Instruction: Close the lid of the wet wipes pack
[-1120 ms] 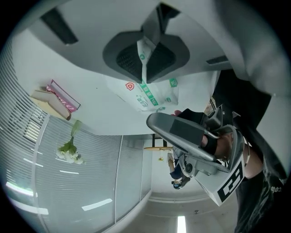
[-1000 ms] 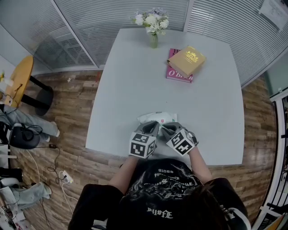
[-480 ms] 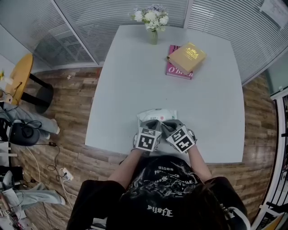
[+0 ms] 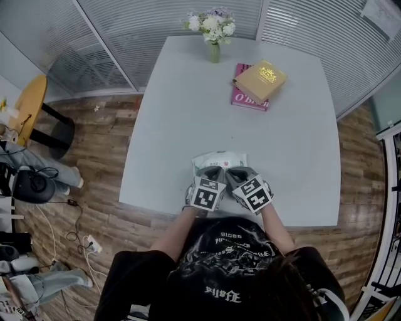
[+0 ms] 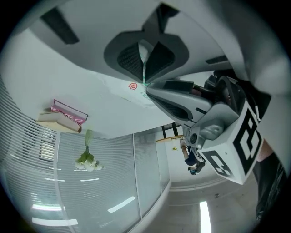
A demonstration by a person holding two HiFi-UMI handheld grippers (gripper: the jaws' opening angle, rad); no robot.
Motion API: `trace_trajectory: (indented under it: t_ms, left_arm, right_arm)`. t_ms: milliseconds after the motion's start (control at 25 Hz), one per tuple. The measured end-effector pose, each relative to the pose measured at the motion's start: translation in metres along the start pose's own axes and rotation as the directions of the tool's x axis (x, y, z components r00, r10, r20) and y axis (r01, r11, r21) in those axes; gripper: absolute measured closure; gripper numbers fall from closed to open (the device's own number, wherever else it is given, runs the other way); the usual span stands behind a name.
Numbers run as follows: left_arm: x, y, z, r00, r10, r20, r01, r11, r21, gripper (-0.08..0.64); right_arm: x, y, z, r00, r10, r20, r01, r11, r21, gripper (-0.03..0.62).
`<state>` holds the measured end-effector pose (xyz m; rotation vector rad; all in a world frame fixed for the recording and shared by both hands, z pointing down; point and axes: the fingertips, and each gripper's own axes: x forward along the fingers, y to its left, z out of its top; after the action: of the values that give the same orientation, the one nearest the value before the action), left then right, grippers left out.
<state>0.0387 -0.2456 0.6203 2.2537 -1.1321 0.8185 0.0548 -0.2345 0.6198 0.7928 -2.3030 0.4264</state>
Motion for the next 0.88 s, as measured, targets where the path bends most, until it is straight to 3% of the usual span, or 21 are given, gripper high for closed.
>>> trace_trajectory:
  t_ms: [160,280,360,440,520,720,800,880]
  left_arm:
    - [-0.017,-0.004,0.008,0.994,-0.081,0.076,0.083,0.996,-0.026,0.551]
    - [-0.038,-0.002,0.019,0.979,-0.105,0.176,0.108,0.994,-0.009,0.551]
    - [-0.057,0.003,0.03,0.958,-0.102,0.268,0.109,0.994,-0.009,0.551]
    - [-0.081,0.01,0.042,0.923,-0.09,0.373,0.098,0.995,-0.003,0.551]
    - [-0.103,0.015,0.046,0.898,-0.066,0.435,0.067,0.998,0.014,0.551]
    - [-0.129,0.033,0.03,0.89,-0.001,0.456,0.009,1.0,-0.014,0.551]
    - [-0.132,0.039,0.023,0.89,0.016,0.456,0.007,0.999,-0.048,0.551]
    - [-0.133,0.042,0.021,0.888,0.017,0.46,0.012,0.998,-0.06,0.551]
  right_arm:
    - [-0.017,-0.006,0.013,0.994,-0.05,0.099,0.042,0.996,0.083,0.578]
    - [-0.04,-0.017,0.025,0.971,-0.132,0.199,0.104,0.984,0.144,0.58]
    - [-0.055,-0.023,0.03,0.951,-0.196,0.238,0.164,0.975,0.148,0.58]
    - [-0.068,-0.026,0.033,0.931,-0.25,0.266,0.219,0.965,0.142,0.583]
    - [-0.082,-0.029,0.037,0.906,-0.296,0.302,0.256,0.952,0.167,0.583]
    - [-0.109,-0.033,0.044,0.836,-0.411,0.363,0.355,0.91,0.213,0.589]
    - [-0.112,-0.033,0.043,0.828,-0.428,0.362,0.377,0.903,0.204,0.591]
    - [-0.109,-0.03,0.042,0.839,-0.416,0.351,0.371,0.909,0.191,0.591]
